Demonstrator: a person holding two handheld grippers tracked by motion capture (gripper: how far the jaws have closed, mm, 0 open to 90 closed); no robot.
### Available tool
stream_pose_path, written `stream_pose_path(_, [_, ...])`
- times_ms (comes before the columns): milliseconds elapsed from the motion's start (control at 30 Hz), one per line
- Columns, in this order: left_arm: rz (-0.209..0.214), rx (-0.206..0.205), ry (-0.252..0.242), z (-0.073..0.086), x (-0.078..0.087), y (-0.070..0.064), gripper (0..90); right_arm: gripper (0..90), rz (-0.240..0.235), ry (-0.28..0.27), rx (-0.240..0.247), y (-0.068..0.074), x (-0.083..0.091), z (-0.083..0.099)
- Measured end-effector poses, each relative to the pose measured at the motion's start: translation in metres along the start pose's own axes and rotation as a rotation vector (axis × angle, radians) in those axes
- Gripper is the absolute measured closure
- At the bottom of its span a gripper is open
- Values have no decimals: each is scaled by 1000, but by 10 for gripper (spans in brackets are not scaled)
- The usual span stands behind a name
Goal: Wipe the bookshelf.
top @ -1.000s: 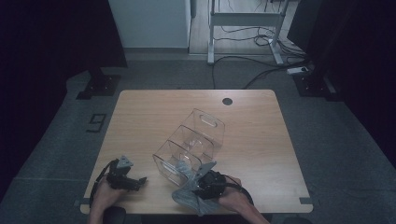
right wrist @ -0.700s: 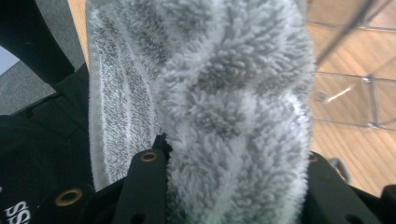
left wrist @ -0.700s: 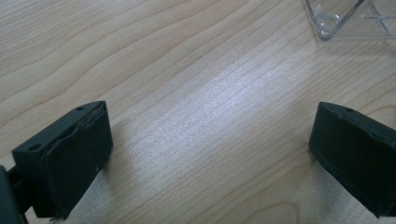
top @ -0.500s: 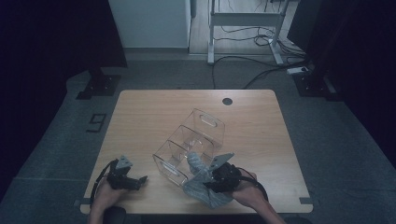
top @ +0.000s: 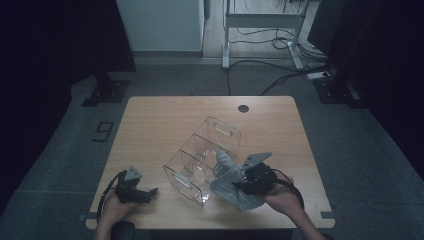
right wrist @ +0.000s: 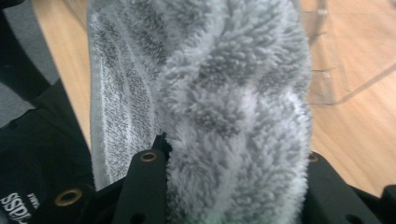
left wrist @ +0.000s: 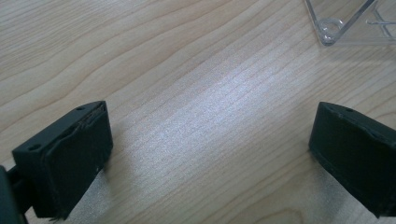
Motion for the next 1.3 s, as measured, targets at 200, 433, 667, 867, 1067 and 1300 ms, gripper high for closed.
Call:
stream_pose_path(200, [-3,2,0,0,0,0,0,615,55,11,-24,-14,14,3])
stream_pose_path(433, [-4,3,1,-1,-1,0,0,610,128,11,-89,-38,31,13])
stream_pose_path(667, [-4,3,0,-1,-1,0,0,608,199,2,-159,-61,47,24])
stream_pose_path(867, [-4,3,-1,-1,-1,1,0,607,268,11,-216,-83,54,40])
stream_pose_path(1067, [-2,2,0,-1,-1,1,0,602,320,19,-271,-99,52,60])
stream_pose_path(1300, [-1,2,0,-2,-2,1,0,591,340,32,-326,-112,40,86])
Point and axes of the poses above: each handheld gripper's, and its own axes: x roughly backward along the jaws, z roughly out of its underside, y roughly to its left, the point moved 2 cm from there along -x, roughly forward along the jaws, and after that the axes turned 3 degrees about -y, right-handed, at the moved point
